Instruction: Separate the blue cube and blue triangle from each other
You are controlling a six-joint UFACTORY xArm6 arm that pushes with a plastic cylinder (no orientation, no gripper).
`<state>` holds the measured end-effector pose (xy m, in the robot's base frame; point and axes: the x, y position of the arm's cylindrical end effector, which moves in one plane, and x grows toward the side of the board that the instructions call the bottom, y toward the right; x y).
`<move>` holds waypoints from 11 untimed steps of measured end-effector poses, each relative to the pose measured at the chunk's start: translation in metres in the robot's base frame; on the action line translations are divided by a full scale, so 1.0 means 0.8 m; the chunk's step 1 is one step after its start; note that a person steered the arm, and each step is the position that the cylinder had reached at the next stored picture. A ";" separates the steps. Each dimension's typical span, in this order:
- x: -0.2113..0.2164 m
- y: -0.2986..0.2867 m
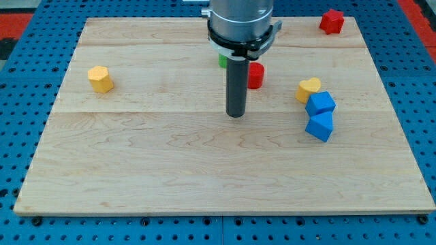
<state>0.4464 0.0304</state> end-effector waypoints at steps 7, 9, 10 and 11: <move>0.011 0.160; 0.011 0.203; 0.011 0.224; 0.006 0.228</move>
